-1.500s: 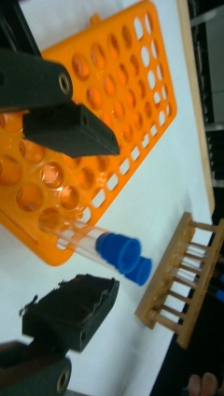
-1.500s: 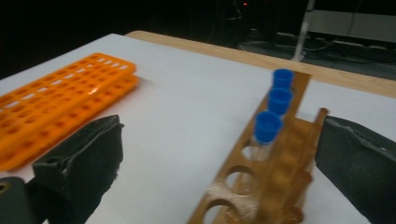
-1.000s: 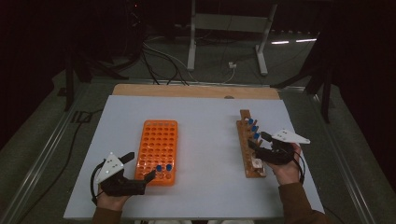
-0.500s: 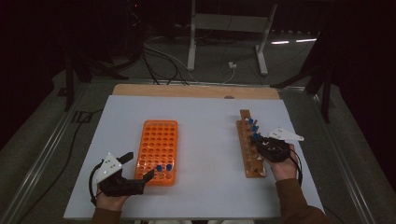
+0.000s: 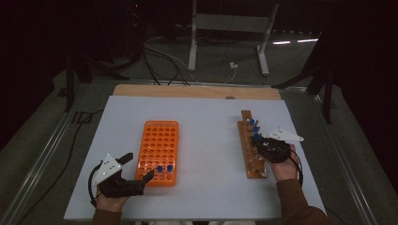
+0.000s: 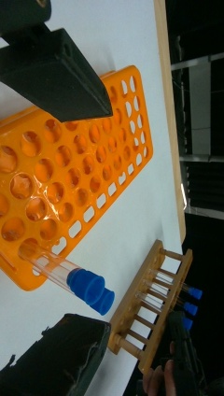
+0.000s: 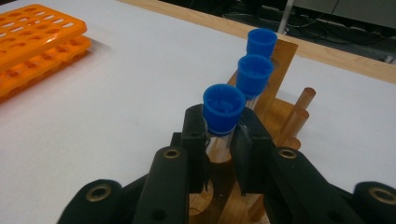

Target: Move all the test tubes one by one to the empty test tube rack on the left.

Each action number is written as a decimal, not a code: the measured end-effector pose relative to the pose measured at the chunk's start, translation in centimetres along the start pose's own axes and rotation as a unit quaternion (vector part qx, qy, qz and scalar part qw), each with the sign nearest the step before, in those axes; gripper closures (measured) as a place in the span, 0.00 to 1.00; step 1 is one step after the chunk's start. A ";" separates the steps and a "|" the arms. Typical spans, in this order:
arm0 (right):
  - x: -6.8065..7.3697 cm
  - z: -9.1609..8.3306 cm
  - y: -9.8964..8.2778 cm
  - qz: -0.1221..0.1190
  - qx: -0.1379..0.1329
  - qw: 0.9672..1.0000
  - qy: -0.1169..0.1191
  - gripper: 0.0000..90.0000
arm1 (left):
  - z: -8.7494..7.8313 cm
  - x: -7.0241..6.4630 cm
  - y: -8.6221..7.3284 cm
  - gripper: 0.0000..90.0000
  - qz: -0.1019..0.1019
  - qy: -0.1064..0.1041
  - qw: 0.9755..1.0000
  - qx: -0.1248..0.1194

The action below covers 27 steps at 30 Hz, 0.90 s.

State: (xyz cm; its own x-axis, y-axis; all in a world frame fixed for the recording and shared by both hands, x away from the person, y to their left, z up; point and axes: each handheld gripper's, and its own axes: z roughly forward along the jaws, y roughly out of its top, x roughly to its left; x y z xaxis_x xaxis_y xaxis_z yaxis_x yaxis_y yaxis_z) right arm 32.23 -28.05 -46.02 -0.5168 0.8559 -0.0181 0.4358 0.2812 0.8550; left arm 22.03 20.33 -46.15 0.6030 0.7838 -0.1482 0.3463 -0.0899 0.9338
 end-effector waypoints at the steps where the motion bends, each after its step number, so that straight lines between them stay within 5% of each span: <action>1: 0.0 0.0 0.0 0.000 0.000 1.000 -0.001 0.85 | 0.0 0.0 0.0 0.02 -0.001 0.001 1.000 -0.001; 27: 0.1 -2.7 2.1 -0.005 -0.029 1.000 -0.009 0.86 | -0.2 0.1 0.2 0.02 0.000 0.014 1.000 -0.011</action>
State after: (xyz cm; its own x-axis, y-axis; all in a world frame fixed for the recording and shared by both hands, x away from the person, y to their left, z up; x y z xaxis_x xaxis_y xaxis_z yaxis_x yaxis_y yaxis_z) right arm 31.08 -28.54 -42.82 -0.5072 0.8611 -0.0351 0.3867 0.2638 0.8837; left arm 22.00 20.49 -45.88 0.5824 0.8008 -0.1397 0.3305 -0.0763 0.9407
